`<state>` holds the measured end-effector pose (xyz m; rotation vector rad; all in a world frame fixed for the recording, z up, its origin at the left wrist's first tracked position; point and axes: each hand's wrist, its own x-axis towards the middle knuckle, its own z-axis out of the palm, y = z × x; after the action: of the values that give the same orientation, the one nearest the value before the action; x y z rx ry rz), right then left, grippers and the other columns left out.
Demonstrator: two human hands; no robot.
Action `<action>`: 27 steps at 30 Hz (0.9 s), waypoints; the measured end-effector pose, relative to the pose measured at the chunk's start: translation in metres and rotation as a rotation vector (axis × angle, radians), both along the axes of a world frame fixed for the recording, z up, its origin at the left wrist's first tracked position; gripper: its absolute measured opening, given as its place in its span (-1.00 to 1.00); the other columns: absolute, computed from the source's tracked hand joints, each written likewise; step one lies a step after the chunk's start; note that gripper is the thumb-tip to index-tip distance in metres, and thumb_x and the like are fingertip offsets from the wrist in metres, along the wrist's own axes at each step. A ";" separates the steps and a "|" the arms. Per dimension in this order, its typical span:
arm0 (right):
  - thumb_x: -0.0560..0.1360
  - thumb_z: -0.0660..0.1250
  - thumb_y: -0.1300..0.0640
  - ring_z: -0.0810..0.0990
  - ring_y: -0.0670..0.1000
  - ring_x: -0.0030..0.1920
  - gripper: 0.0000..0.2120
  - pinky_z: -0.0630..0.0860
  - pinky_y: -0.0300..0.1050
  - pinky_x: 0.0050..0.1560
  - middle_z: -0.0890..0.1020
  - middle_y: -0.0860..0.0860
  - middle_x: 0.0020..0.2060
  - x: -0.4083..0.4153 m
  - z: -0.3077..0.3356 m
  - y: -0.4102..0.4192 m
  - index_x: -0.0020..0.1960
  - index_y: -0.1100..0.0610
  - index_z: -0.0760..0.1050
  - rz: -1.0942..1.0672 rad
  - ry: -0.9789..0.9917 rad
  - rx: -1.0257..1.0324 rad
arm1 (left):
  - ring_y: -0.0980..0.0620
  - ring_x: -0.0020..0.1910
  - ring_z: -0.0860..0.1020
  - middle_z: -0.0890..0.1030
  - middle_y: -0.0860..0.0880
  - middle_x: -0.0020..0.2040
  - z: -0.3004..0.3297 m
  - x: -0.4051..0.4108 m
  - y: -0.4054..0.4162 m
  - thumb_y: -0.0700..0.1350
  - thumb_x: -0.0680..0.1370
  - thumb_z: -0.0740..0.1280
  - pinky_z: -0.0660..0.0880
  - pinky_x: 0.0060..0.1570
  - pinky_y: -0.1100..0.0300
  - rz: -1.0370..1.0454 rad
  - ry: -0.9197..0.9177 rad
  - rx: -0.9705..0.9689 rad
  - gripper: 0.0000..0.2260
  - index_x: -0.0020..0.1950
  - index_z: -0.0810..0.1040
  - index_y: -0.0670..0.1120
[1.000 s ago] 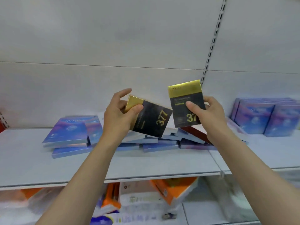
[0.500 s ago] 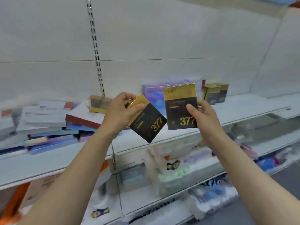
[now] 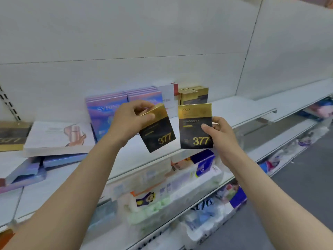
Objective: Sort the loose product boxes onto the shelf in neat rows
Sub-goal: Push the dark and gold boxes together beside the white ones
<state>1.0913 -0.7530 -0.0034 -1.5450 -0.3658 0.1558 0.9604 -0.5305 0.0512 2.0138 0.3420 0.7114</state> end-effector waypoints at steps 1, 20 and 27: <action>0.55 0.38 0.15 0.69 0.05 0.03 -0.79 0.58 0.13 0.16 0.69 -0.01 0.01 0.019 -0.002 0.000 0.14 -0.03 0.48 -0.002 0.004 -0.014 | 0.02 0.02 0.59 0.65 0.03 0.01 -0.003 0.018 0.002 -0.12 0.43 0.48 0.49 -0.04 0.18 0.005 -0.006 0.016 -0.80 0.03 0.66 0.10; 0.52 0.44 0.13 0.61 0.04 0.13 -0.74 0.52 0.06 0.23 0.67 0.01 0.05 0.354 -0.024 0.031 0.19 0.04 0.53 0.019 0.068 -0.174 | 0.24 -0.10 0.54 0.61 0.15 -0.11 -0.008 0.291 0.028 -0.06 0.37 0.55 0.37 -0.22 0.40 0.063 0.098 0.157 -0.77 -0.04 0.60 0.04; 0.47 0.48 0.05 0.63 0.00 0.03 -0.65 0.57 -0.13 -0.06 0.64 -0.06 0.05 0.395 -0.037 0.047 0.22 0.03 0.51 0.036 -0.144 -0.348 | 0.17 -0.05 0.56 0.62 0.13 -0.08 -0.012 0.320 0.017 -0.06 0.37 0.55 0.43 -0.13 0.34 0.101 0.117 0.206 -0.77 -0.05 0.57 0.08</action>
<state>1.4860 -0.7061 -0.0400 -1.8998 -0.5003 0.1413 1.2801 -0.5138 0.0397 2.2524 0.4583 0.7168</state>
